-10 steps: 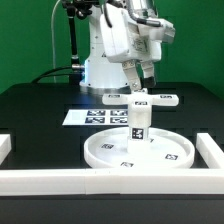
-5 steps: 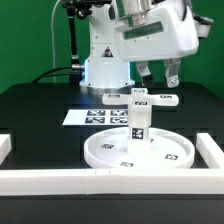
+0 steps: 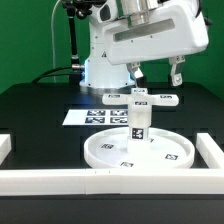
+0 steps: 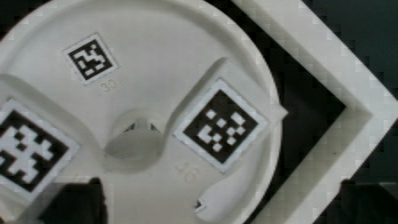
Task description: Assemble round table
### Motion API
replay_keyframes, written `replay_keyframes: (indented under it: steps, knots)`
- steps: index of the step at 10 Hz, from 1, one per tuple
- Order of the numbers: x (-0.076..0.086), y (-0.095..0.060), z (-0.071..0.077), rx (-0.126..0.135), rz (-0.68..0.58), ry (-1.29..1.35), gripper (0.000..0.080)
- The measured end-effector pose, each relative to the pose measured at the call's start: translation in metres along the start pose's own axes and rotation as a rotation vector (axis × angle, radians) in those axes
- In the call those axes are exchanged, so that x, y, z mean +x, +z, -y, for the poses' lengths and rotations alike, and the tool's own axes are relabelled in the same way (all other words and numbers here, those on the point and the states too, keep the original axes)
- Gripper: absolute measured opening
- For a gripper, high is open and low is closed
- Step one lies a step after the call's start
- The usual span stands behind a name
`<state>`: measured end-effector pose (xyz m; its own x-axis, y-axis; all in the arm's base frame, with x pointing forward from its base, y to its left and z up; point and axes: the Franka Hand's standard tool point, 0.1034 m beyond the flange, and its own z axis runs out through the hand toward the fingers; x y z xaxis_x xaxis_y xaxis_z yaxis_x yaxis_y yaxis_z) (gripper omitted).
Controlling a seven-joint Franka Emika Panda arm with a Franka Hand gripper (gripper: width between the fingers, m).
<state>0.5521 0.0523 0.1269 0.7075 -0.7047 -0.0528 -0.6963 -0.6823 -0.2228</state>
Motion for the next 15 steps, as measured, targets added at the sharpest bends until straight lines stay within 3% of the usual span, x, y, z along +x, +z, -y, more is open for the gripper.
replay_keyframes:
  steps: [2, 3, 4, 8, 13, 15]
  knots:
    - [0.002, -0.002, -0.003, -0.052, 0.015, -0.342, 0.0649]
    - [0.002, -0.004, -0.003, -0.092, 0.040, -0.505, 0.0649]
    - [0.004, -0.005, -0.003, -0.104, 0.056, -0.616, 0.0649]
    - [0.009, -0.005, -0.009, -0.104, 0.070, -0.884, 0.0649]
    - [0.010, 0.007, -0.019, -0.147, 0.127, -1.395, 0.0649]
    - [0.013, 0.008, -0.024, -0.145, 0.137, -1.469, 0.0649]
